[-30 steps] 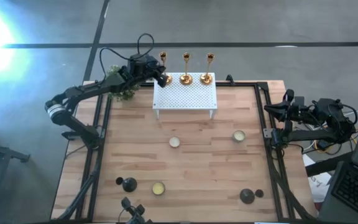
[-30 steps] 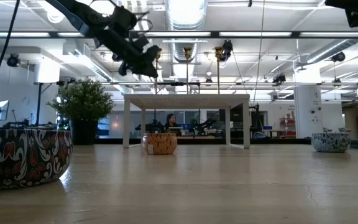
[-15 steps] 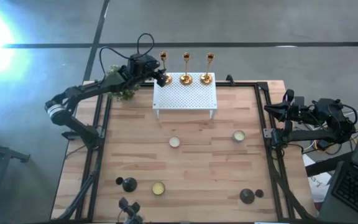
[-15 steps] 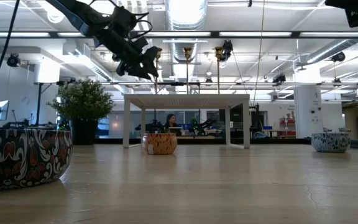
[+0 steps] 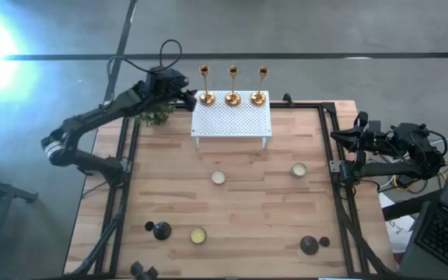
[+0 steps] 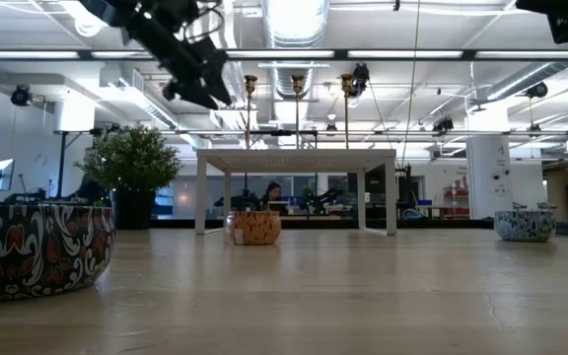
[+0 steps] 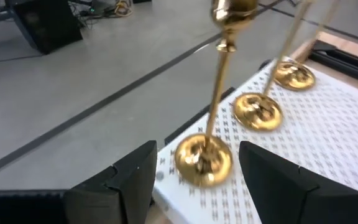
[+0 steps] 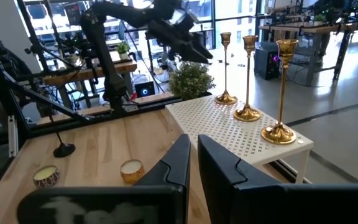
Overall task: Pick & Place candle stick holders
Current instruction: Put the blue scented candle on the shelf
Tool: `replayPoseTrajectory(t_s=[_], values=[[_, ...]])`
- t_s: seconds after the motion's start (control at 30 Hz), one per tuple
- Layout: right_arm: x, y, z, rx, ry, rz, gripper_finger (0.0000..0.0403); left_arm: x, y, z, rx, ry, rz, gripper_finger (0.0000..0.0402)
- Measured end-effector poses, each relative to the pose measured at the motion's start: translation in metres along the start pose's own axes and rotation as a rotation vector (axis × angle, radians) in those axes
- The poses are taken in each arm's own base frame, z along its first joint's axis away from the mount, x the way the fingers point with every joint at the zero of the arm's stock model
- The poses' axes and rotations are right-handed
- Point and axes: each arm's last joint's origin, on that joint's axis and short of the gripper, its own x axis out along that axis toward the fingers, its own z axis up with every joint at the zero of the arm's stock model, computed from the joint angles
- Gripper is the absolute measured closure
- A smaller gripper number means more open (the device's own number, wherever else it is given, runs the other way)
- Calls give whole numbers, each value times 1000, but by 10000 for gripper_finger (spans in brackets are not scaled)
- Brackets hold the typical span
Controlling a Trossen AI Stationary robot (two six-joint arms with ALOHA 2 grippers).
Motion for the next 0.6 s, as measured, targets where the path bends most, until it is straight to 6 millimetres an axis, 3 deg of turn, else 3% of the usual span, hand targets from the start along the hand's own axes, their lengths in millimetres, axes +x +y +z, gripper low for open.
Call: replayPoseTrajectory(t_s=[0.3, 0.6], values=[[0, 0, 0, -1, 0, 1, 376, -80, 4, 2, 29, -13, -131, 170], [3, 1, 1, 57, 7, 10, 376, -141, -7, -13, 56, -6, -492, 170]])
